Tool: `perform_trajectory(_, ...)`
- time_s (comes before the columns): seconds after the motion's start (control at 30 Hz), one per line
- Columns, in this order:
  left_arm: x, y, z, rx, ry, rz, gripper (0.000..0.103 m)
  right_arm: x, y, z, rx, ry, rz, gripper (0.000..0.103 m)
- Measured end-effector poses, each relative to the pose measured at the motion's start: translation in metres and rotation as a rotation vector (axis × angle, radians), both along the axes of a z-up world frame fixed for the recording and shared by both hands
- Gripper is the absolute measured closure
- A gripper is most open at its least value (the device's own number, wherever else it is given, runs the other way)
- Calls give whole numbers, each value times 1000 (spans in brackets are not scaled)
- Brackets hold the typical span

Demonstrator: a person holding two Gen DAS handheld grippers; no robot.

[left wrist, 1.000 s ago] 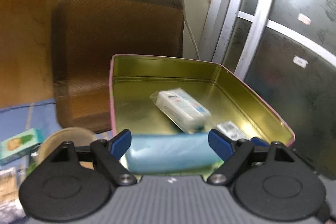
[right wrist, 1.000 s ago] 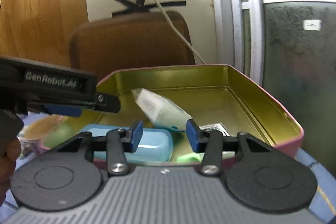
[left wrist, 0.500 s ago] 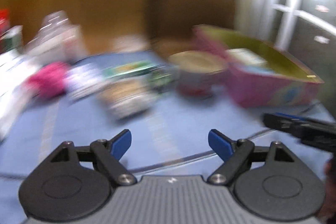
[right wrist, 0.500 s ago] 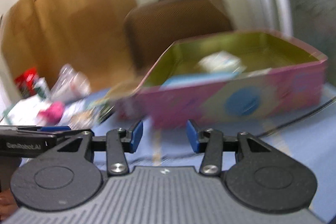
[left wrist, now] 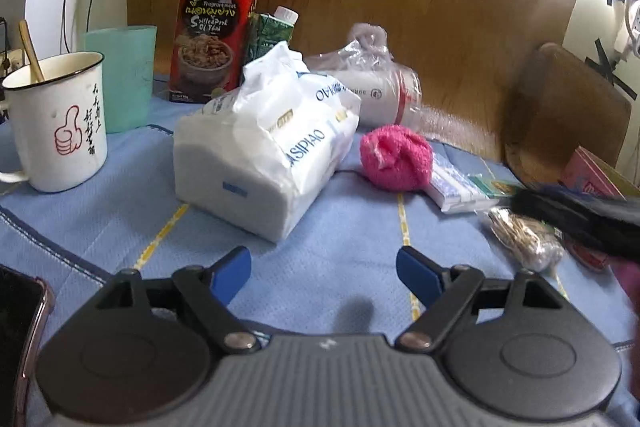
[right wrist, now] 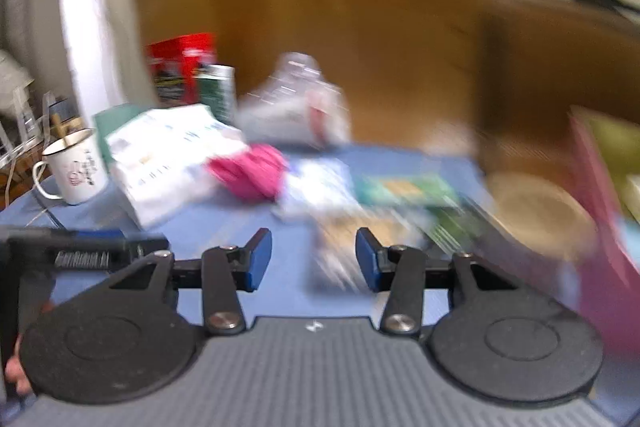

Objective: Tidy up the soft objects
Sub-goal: 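Grasp the pink fuzzy toy with the right gripper and lift it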

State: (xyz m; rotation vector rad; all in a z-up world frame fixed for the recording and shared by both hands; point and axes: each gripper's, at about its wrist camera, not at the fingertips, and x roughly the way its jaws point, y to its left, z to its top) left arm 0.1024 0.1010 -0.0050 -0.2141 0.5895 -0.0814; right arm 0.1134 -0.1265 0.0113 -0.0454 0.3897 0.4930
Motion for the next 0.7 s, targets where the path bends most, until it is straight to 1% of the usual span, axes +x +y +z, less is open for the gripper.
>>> perform_trajectory(0.07, -4, 2, 1, -10, -25, -3, 21, 32, 25, 1, -11, 17, 34, 51)
perform_trajectory(0.17, -9, 1, 2, -14, -57, 0, 21, 76, 53, -4, 2, 101, 41, 51)
perform_trajectory(0.23, -8, -1, 3, -12, -67, -4, 21, 94, 62, -10, 14, 149, 30, 51)
perform_trajectory(0.27, -11, -1, 3, -12, -72, -5, 21, 101, 65, -12, 35, 178, 41, 50)
perform_trajectory(0.3, -11, -1, 2, -13, -75, -4, 21, 105, 67, -13, 52, 181, 45, 53)
perform_trajectory(0.33, -11, 0, 3, -16, -76, -3, 21, 104, 69, -12, 47, 180, 49, 66)
perform_trajectory(0.37, -11, 0, 2, -21, -76, 0, 21, 102, 71, -11, 34, 182, 51, 66)
perform_trajectory(0.4, -11, 1, 2, -27, -74, 2, 21, 96, 71, -10, 21, 175, 51, 69)
perform_trajectory(0.5, -11, 4, 2, -42, -68, 6, 21, 77, 64, -10, -23, 156, 56, 69)
perform_trajectory(0.6, -9, 3, 1, -31, -61, 7, 21, 53, 41, -14, -41, 149, 62, 69)
perform_trajectory(0.7, -3, 1, -1, -20, -15, 5, 21, 23, 13, -18, -45, 141, 66, 70)
